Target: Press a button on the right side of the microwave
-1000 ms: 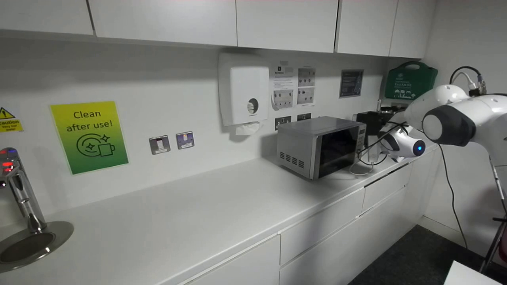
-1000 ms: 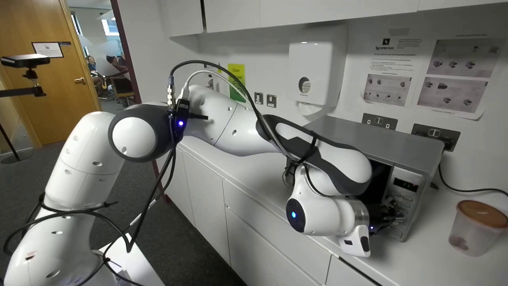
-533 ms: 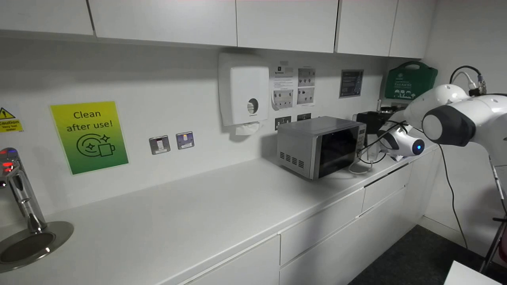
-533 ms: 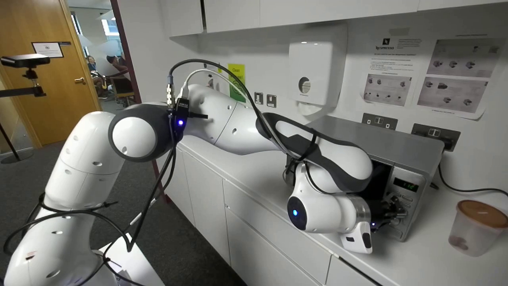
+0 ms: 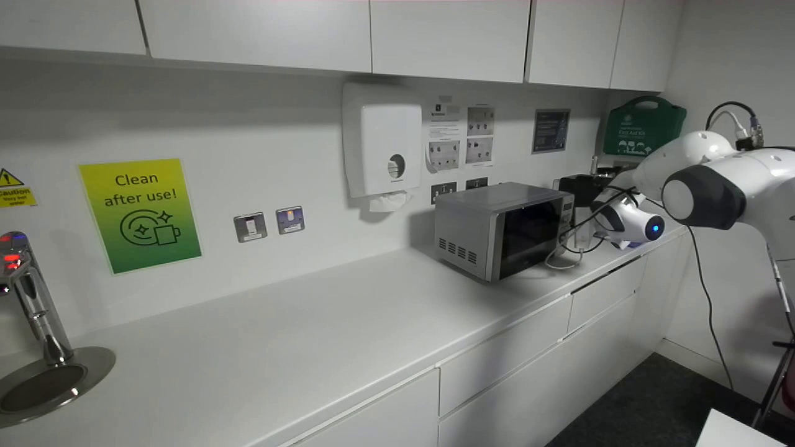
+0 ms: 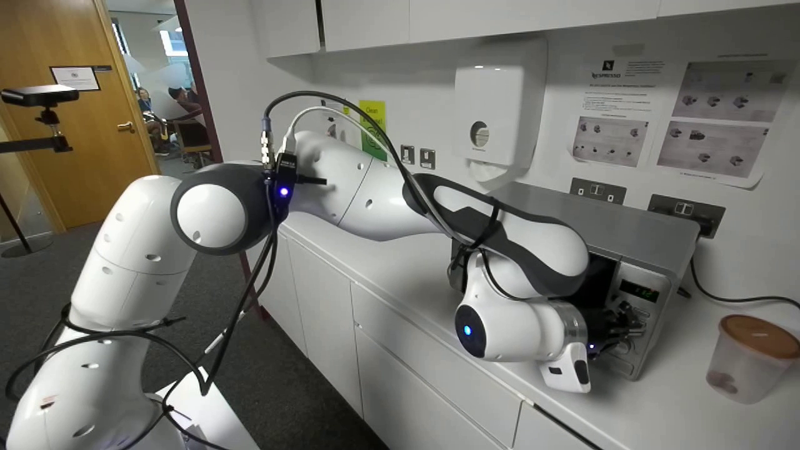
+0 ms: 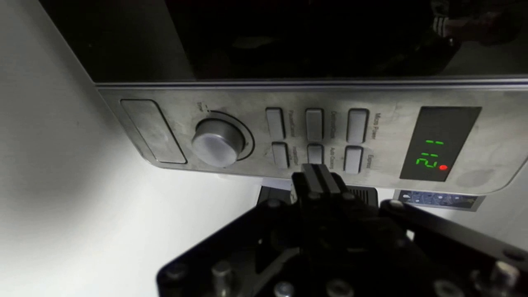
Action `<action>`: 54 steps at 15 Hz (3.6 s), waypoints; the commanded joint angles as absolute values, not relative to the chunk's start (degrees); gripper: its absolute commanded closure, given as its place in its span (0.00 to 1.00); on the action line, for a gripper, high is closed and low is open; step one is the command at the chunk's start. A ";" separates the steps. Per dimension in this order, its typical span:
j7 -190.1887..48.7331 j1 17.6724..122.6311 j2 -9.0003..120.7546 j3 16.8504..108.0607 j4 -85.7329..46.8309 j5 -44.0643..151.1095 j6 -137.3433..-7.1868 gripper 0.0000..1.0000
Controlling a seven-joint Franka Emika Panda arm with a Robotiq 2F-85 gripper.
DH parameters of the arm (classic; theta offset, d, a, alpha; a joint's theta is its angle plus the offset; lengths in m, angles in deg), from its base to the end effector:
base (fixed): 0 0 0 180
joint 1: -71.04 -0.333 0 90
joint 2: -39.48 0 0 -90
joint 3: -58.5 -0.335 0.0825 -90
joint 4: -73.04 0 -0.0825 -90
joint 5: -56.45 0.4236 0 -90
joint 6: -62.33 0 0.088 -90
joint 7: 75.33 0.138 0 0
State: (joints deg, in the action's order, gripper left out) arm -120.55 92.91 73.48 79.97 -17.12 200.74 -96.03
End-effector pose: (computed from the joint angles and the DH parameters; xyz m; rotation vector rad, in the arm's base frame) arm 0.5781 -0.5132 0.3136 -1.0187 1.8554 -1.3582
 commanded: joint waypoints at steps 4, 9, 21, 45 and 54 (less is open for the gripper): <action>-122.14 92.79 75.06 80.93 -14.17 203.79 -95.83 1.00; -122.21 92.77 76.21 81.22 -12.78 204.66 -96.04 1.00; -123.53 92.23 77.87 82.46 -11.67 206.81 -94.87 1.00; -130.40 91.60 74.21 81.20 -19.62 204.99 -88.23 1.00; -130.10 90.41 69.00 82.84 -26.77 203.26 -79.19 1.00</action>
State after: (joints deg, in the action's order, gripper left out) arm -129.24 91.76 73.75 82.05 -22.07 204.01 -83.58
